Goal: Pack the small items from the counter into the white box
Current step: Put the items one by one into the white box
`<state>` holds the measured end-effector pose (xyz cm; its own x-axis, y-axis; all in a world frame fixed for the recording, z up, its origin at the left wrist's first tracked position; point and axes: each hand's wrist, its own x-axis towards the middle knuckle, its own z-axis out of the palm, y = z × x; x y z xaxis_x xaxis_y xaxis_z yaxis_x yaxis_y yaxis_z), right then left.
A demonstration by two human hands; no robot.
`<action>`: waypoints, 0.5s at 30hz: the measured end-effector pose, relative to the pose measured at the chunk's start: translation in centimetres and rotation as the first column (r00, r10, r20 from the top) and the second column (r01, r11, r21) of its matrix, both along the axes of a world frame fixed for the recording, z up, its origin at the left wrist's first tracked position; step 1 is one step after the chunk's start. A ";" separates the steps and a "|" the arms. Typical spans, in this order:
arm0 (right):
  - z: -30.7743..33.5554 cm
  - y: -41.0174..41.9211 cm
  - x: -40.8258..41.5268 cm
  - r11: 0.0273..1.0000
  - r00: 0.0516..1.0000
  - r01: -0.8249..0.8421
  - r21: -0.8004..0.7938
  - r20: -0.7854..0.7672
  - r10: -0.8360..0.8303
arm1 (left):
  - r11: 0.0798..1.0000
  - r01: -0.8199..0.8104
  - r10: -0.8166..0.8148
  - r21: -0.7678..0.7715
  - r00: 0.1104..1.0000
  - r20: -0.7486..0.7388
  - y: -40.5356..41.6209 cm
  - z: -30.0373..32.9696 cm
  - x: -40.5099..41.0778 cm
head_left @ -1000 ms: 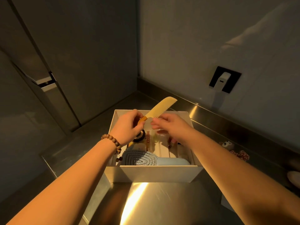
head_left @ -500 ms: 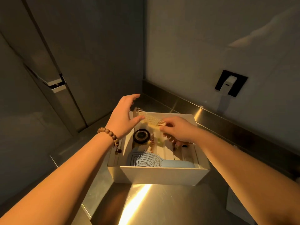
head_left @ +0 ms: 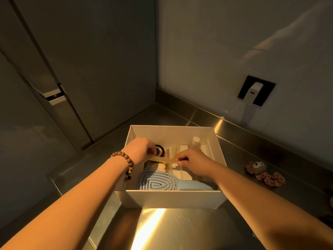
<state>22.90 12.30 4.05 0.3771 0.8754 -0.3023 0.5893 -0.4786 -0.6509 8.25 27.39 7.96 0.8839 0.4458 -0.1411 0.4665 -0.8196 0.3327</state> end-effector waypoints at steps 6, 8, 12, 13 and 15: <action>-1.3 -0.5 0.2 1.000 0.997 0.030 0.006 -0.068 -0.029 | 0.996 0.079 -0.064 0.041 0.957 -0.283 -0.5 -0.2 0.8; -1.4 -0.4 -0.1 0.999 0.999 0.038 0.018 -0.020 -0.038 | 0.991 0.118 -0.090 0.056 0.927 -0.364 -0.6 -0.2 1.3; -1.1 0.1 -0.6 0.999 0.987 0.040 0.024 0.152 -0.043 | 0.988 0.119 -0.070 0.094 0.908 -0.412 -1.0 -0.5 2.0; -0.9 0.3 -0.7 0.999 0.982 0.038 0.019 0.182 -0.041 | 0.989 0.106 -0.057 0.106 0.921 -0.386 -1.0 -0.6 2.1; -0.7 0.6 -0.8 1.000 0.972 0.016 -0.004 0.235 -0.015 | 0.990 0.079 -0.032 0.120 0.935 -0.353 -0.9 -0.6 2.0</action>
